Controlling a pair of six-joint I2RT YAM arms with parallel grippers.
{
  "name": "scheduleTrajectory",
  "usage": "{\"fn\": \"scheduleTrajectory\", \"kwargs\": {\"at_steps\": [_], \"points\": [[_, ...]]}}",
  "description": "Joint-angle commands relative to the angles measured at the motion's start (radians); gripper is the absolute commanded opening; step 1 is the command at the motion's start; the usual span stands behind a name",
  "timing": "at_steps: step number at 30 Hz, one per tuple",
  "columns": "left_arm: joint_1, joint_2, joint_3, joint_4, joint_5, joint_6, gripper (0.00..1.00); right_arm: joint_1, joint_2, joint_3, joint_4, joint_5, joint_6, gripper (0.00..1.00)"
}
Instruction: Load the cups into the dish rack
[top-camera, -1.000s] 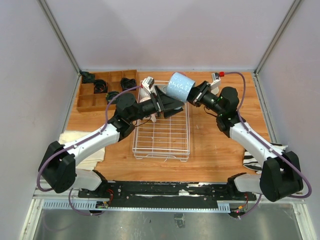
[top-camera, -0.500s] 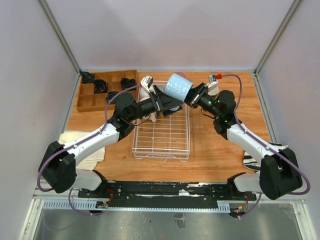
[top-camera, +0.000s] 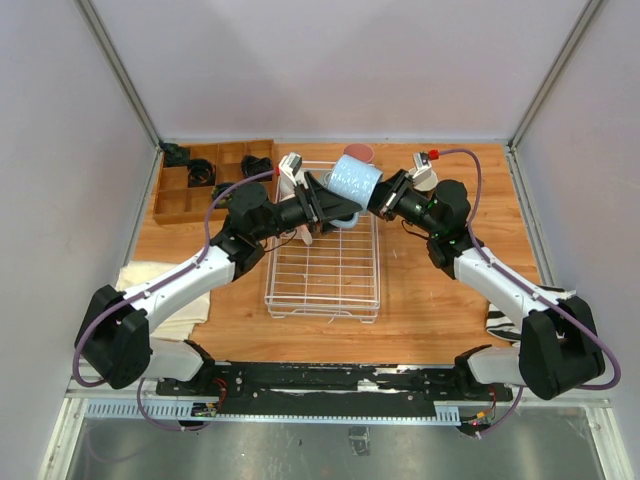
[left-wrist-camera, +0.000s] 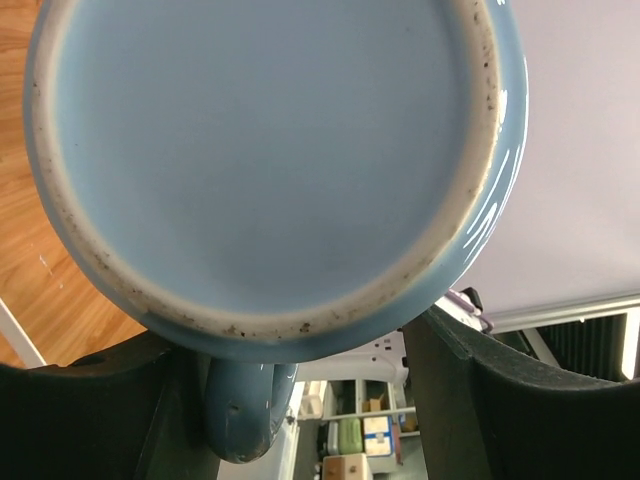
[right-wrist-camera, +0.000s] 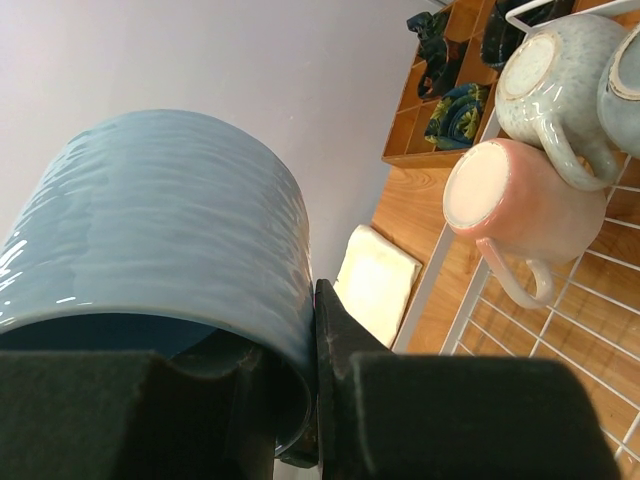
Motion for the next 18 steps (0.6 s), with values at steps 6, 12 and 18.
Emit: {"fn": "scheduleTrajectory", "kwargs": {"at_steps": [6, 12, 18], "points": [[0.011, -0.026, 0.027, 0.058, 0.019, -0.018, 0.65, 0.026, -0.013, 0.036, 0.066, -0.037, -0.054, 0.01], [0.007, -0.009, 0.058, 0.002, 0.043, 0.01, 0.58, 0.037, -0.005, 0.044, 0.049, -0.028, -0.063, 0.01], [-0.002, -0.005, 0.05, 0.005, 0.04, 0.015, 0.44, 0.04, -0.004, 0.043, 0.038, -0.025, -0.069, 0.01]]}}
